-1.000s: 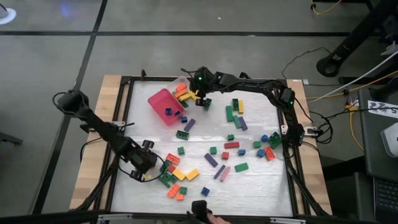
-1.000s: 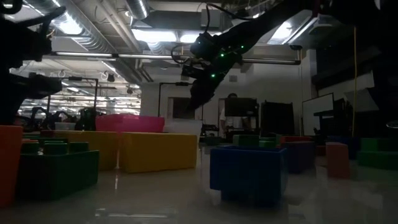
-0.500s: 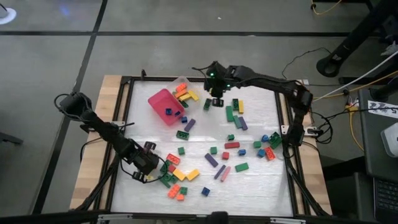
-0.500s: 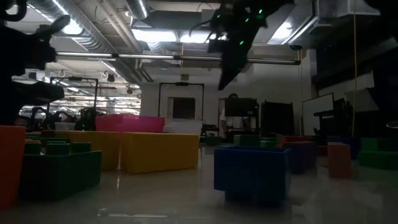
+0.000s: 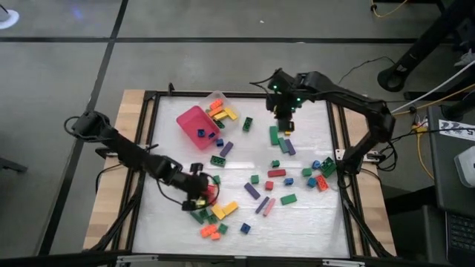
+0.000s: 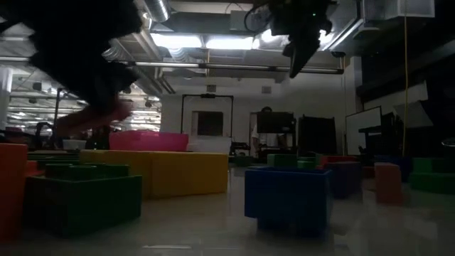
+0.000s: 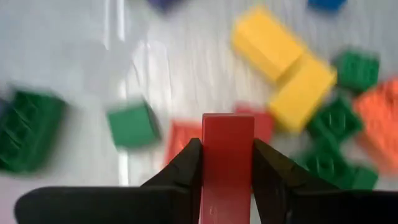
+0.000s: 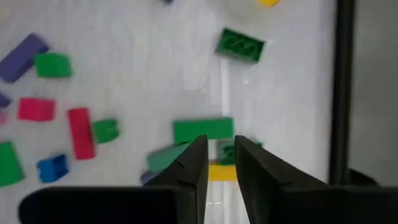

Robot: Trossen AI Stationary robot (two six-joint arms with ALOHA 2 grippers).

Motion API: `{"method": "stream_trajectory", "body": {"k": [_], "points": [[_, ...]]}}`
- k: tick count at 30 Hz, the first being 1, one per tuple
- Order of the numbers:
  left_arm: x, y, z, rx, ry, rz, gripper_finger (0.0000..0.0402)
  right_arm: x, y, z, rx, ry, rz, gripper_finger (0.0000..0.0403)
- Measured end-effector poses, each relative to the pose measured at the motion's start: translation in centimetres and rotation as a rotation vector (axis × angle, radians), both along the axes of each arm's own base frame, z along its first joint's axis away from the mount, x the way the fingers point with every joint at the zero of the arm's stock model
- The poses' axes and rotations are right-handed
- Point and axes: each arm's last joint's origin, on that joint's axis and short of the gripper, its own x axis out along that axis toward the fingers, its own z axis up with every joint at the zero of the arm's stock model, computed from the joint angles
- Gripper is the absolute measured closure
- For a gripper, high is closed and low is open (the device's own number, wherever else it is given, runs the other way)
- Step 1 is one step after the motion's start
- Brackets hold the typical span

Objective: Sort blocks by size
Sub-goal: Put the big red block into the white bin

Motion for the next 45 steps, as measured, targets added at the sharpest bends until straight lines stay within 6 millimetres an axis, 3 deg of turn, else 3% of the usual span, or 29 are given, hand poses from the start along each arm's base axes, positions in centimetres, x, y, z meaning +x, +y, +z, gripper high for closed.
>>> {"method": "stream_trajectory", "body": {"k": [4, 7, 14, 20, 26, 35, 40, 45], "points": [[1.6, 1.8, 1.5, 0.093, -0.066, 0.005, 0.0312, -1.0, 0.7, -1.3, 0.062, 0.009, 0.049, 0.0322], [2.6, 3.8, 2.2, 0.205, -0.116, 0.046, 0.0312, -1.8, 1.2, -3.5, 0.139, 0.027, 0.082, 0.0322], [4.0, 11.3, 2.9, 0.375, -0.168, 0.248, 0.0306, -2.7, 2.8, -9.6, 0.282, -0.009, 0.095, 0.0322], [3.7, 18.3, 4.0, 0.428, -0.259, 0.476, 0.0305, -1.7, 5.7, -13.1, 0.303, -0.055, 0.119, 0.0322], [2.5, 23.1, 4.1, 0.394, -0.288, 0.591, 0.0296, -0.6, 9.4, -13.9, 0.301, -0.087, 0.155, 0.0322], [3.2, 26.7, 1.6, 0.390, -0.320, 0.704, 0.0291, 0.0, 13.5, -14.0, 0.160, -0.076, 0.230, 0.0322], [3.8, 27.1, -0.3, 0.384, -0.282, 0.703, 0.0261, 0.1, 14.1, -14.0, 0.159, -0.078, 0.157, 0.0314], [4.0, 27.1, -1.2, 0.355, -0.253, 0.719, 0.0218, -0.1, 14.0, -14.0, 0.182, -0.054, 0.099, 0.0264]]}}
